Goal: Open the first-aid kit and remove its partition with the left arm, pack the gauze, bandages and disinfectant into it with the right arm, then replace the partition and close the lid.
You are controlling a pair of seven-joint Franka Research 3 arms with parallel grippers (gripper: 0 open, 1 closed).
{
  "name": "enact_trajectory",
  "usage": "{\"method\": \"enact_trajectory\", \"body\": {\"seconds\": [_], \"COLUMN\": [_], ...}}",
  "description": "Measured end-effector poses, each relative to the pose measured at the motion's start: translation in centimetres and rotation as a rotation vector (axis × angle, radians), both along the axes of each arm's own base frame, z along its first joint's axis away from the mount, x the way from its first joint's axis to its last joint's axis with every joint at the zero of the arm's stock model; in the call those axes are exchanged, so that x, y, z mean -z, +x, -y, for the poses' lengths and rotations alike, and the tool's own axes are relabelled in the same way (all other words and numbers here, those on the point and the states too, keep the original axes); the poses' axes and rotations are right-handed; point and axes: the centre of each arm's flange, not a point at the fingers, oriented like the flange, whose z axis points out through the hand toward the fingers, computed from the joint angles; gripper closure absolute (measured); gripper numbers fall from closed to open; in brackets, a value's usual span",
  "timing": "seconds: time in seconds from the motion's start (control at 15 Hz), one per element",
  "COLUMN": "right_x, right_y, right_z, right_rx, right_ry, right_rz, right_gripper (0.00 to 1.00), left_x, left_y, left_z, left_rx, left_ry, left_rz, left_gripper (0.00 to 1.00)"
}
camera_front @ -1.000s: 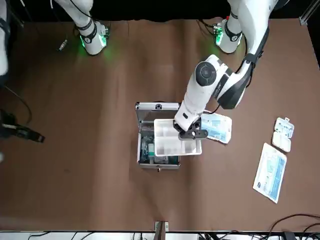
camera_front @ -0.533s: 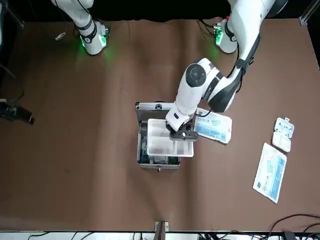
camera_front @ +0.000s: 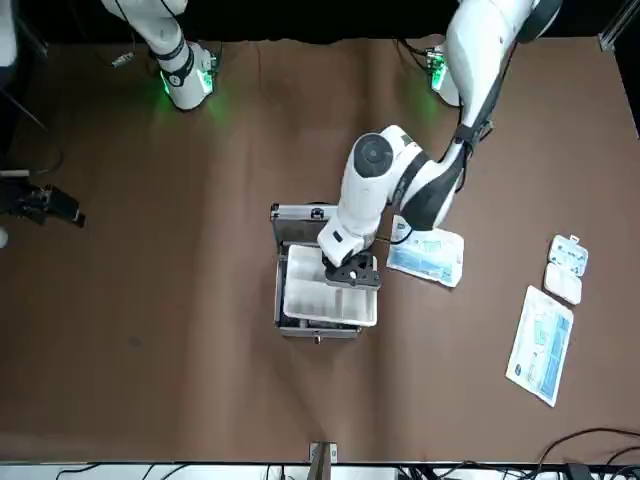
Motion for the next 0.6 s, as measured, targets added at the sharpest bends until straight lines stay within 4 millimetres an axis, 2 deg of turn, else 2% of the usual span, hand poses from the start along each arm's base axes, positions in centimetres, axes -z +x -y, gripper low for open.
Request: {"method": "enact_trajectory", "body": {"seconds": [0.33,0.6], "right_x": [-0.4,-0.3], "right_y": [-0.3,-0.3], "right_z": [-0.2,-0.3], "right_rx": [-0.005,-0.006], "right_ry": [0.0,0.0], "right_rz": [0.0,0.0], "right_gripper": [0.02,0.02], "left_x": [0.1,1.4], "left_y": [1.1,1.6], "left_z": [-0.1,0.1], "left_rx": [0.011,0.015], "left_ry": [-0.003,-0.006], "left_rz": [0.013,0.004], "left_gripper": [0.96,0.96]}}
